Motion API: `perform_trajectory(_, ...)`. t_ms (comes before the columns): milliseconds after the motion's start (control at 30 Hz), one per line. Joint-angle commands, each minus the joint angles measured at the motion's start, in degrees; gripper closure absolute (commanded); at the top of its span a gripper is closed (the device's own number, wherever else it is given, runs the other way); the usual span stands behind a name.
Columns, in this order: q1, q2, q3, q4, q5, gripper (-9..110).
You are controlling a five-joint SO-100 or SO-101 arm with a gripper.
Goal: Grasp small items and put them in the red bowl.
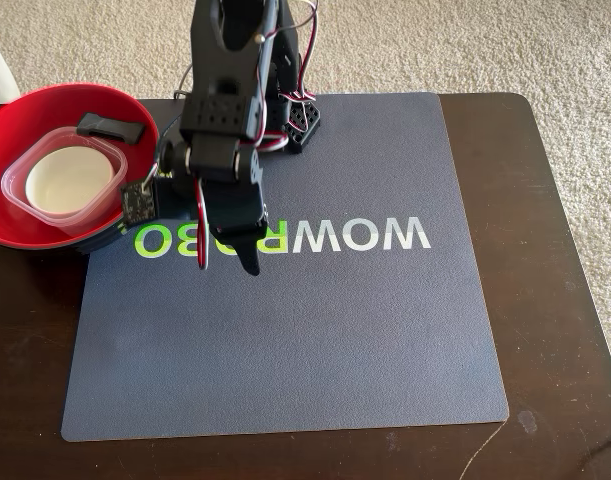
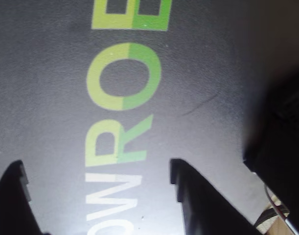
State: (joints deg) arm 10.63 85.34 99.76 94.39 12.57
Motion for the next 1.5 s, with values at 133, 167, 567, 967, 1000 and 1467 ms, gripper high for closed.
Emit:
perform_trajectory(133, 8.09, 1.23, 0.18, 0.18, 2.64, 62)
perform_trajectory(167, 8.35, 1.67, 0.18, 0.09, 2.55, 62)
perform_trajectory(567, 7.47, 7.56, -1.23, -1.23, 0.97, 62)
perform_trajectory(967, 6.33, 8.79, 1.23, -4.57, 1.05, 63)
perform_trajectory(1000, 6.42, 8.96, 0.88, -4.57, 0.88, 63)
perform_trajectory(1467, 4.48, 10.81, 4.57, -6.06, -0.44, 63)
